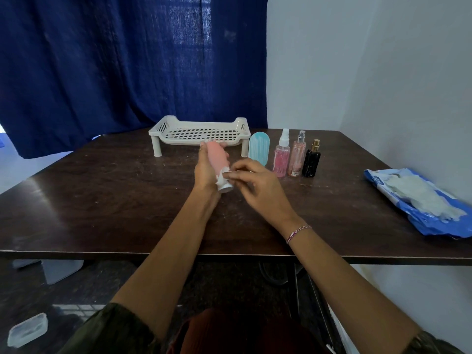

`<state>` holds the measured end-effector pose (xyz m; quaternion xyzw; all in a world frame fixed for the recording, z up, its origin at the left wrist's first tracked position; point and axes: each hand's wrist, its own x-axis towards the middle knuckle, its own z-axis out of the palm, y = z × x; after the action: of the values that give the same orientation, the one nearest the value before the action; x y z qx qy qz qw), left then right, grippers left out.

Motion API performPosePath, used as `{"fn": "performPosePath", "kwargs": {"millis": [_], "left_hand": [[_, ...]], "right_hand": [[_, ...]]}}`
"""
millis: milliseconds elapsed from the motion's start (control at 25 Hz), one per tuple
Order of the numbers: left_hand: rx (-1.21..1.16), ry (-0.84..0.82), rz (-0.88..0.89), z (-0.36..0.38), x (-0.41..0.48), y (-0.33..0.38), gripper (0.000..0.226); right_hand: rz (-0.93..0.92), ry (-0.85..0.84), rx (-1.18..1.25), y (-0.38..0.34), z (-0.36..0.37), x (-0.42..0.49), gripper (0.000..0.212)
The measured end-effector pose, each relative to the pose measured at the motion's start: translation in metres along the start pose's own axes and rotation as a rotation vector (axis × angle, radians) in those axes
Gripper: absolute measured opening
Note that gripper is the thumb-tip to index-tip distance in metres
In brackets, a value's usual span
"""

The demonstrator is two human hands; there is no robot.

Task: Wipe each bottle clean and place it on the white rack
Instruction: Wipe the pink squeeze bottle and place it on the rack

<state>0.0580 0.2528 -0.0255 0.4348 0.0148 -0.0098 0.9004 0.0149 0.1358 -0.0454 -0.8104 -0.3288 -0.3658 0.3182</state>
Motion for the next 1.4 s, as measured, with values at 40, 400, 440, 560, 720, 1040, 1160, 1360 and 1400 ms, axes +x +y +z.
{"fn": "performPosePath", "kwargs": {"millis": [40,400,440,560,720,1040,1160,1360,1400], "left_hand": [[-0.014,0.051,0.010,-0.001,0.002,0.000,0.049],[-0.056,0.080,-0.041,0.005,-0.004,0.004,0.062],[-0.073,0.081,-0.045,0.005,-0.004,0.004,0.063],[-0.133,0.091,-0.070,0.004,-0.003,0.005,0.065],[-0.289,0.088,-0.116,0.002,0.002,0.007,0.064],[-0.089,0.157,-0.026,0.002,0.004,0.002,0.056],[-0.022,0.150,0.032,-0.003,0.008,-0.001,0.053],[-0.032,0.099,0.086,-0.003,0.011,-0.002,0.043],[-0.020,0.098,0.099,-0.003,0.011,-0.003,0.043]], "right_hand": [[-0.023,-0.009,-0.019,-0.001,0.000,0.000,0.023],[0.048,0.137,-0.178,-0.003,-0.005,0.001,0.026],[0.049,0.138,-0.178,-0.004,-0.005,0.001,0.026],[0.027,0.111,-0.194,-0.007,-0.004,0.002,0.024],[-0.010,0.031,-0.193,-0.008,-0.002,0.001,0.024],[0.069,0.151,-0.209,-0.004,-0.003,0.002,0.026],[-0.025,0.064,-0.270,-0.006,-0.002,0.003,0.025],[-0.157,-0.034,-0.344,-0.006,0.003,0.003,0.031],[-0.120,-0.012,-0.317,-0.006,0.003,0.003,0.029]]}}
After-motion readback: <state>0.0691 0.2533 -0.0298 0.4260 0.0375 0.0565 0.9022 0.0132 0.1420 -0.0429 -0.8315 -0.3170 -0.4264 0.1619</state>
